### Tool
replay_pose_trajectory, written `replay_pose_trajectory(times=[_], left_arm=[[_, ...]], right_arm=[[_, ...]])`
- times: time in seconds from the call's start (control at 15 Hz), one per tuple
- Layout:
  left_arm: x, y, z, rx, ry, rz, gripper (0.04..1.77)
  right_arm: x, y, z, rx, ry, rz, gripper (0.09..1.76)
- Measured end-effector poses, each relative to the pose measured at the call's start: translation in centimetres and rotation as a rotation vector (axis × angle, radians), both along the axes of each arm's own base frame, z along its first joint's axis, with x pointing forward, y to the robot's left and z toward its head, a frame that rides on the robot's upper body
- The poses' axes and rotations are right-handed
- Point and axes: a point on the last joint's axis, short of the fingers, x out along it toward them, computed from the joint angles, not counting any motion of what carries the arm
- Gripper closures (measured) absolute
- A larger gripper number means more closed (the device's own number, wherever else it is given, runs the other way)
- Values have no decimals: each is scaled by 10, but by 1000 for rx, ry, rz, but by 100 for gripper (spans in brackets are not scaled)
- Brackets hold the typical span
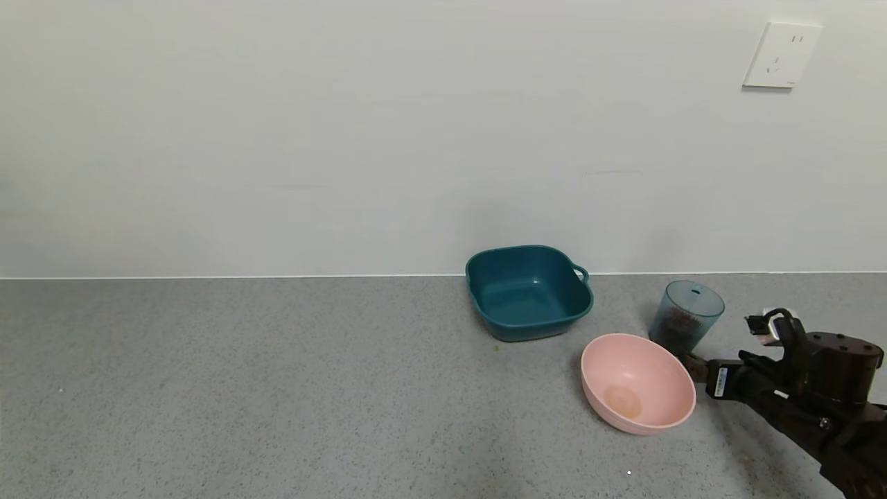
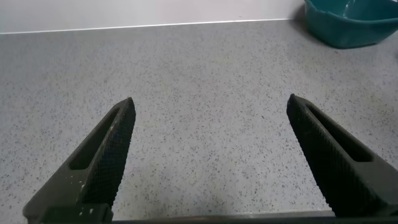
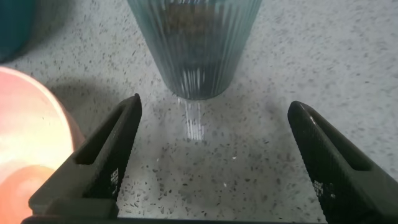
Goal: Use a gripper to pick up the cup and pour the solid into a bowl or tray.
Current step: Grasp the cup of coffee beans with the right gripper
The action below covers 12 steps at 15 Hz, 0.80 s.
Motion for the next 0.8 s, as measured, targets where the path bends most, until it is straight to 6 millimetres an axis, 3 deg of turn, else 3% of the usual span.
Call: replay_pose_trajectory(times=[0.8], left_arm=[[0, 0, 0, 0, 0, 0, 6]], right_arm=[[8, -17, -21, 15, -21, 120, 14]])
